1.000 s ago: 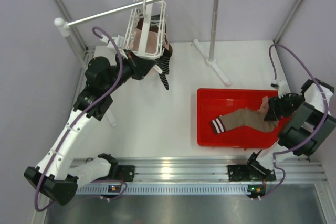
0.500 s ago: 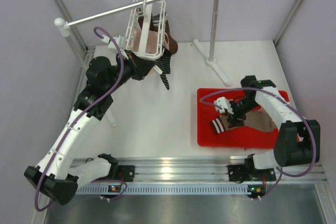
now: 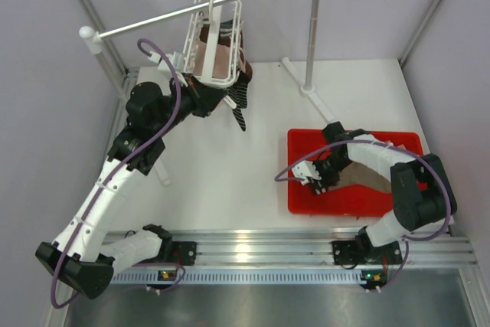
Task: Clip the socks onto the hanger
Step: Pick up the sock from the bin.
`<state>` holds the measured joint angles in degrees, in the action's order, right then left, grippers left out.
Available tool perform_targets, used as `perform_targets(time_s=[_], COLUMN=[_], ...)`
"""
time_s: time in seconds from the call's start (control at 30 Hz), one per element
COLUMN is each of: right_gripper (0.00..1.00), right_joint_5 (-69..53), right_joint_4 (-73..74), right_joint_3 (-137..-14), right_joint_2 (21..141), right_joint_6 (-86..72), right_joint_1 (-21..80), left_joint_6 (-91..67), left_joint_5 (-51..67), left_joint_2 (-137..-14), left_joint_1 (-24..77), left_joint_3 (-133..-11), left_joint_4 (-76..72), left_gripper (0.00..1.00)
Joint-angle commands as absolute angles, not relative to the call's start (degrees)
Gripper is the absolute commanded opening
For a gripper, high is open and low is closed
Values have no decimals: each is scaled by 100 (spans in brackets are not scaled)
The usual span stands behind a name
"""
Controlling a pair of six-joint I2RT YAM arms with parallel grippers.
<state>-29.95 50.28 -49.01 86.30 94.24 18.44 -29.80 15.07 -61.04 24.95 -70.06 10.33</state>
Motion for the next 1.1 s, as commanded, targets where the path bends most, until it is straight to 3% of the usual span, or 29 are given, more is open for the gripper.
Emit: perform_targets(time_s=[0.0, 0.1, 0.2, 0.27, 0.5, 0.8, 0.97, 1.07], right_gripper=[42, 31, 10, 0, 0, 0, 0, 0], right_joint_5=[-2883, -2848, -2883, -2883, -3409, -4200, -4885, -5271], right_joint_4=[4378, 4114, 4061, 4122, 5052, 6239, 6127, 5294], right_joint_3=[-4817, -4650, -4641, -4658, -5351, -6608, -7478, -7734], right_joint_2=[8797, 8824, 8780, 8693, 7955, 7365, 7269, 7102], right_joint_6=[9334, 9194, 8939, 8807, 8060, 7823, 6778, 5567], right_joint_1=[2030, 2100, 2136, 2127, 1829, 695, 229, 202], left_joint_6=[-2892, -2883, -2883, -2883, -2865, -2900, -2927, -2953], left_joint_5=[1547, 1529, 1547, 1547, 1591, 1635, 1652, 1652], left_joint_2=[-6143, -6135, -6126, -6126, -6108, -6091, -6082, -6091], left_joint_1=[2496, 2496, 2496, 2496, 2496, 2496, 2496, 2496], left_joint_3=[-7110, -7102, -7093, -7058, -7058, -7014, -7014, -7005], left_joint_4=[1081, 1090, 1081, 1072, 1055, 1002, 958, 941], left_gripper=[0, 0, 0, 0, 0, 0, 0, 0])
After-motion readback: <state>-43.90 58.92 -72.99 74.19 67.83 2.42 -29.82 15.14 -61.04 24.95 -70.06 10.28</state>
